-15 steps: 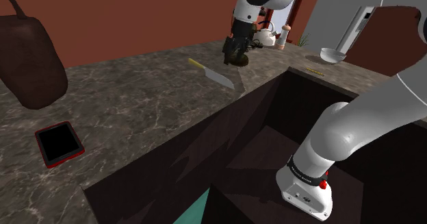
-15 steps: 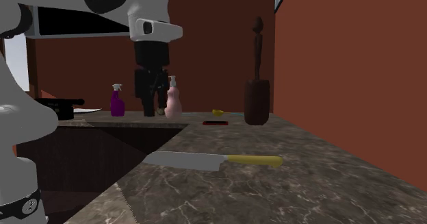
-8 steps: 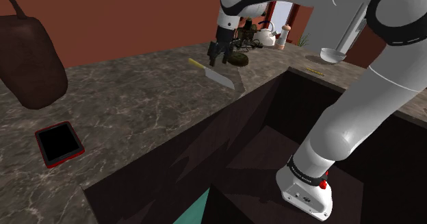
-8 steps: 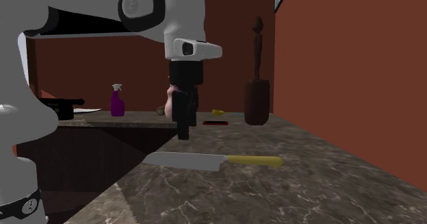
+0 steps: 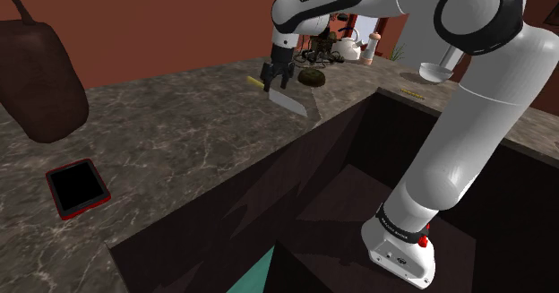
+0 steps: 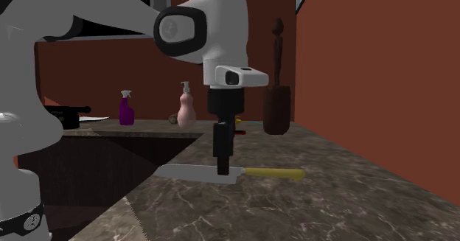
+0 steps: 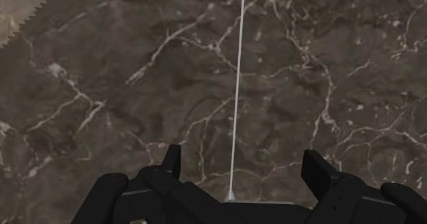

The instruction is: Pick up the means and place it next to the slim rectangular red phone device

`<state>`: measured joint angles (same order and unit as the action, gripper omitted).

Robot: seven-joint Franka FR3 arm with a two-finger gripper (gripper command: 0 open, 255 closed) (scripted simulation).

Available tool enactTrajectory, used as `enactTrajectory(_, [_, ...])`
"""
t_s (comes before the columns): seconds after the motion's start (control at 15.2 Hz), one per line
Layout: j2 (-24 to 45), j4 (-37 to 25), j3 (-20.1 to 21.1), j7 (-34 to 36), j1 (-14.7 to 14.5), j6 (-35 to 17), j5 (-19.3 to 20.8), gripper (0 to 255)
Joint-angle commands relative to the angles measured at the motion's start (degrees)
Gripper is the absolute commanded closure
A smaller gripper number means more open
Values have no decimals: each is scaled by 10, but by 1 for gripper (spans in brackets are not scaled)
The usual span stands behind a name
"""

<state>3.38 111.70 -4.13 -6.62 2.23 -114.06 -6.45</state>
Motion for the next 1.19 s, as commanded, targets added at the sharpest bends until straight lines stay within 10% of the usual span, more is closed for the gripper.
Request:
enactTrajectory(0.0, [7,8,1,0,-1,-15,-1,0])
enactTrajectory(0.66, [13,20,2,-1,-2,-33,-3,0])
enactTrajectory(0.73, [13,20,2,-1,-2,-33,-3,255])
enactTrajectory(1.12, [13,20,2,-1,-2,-33,-3,255])
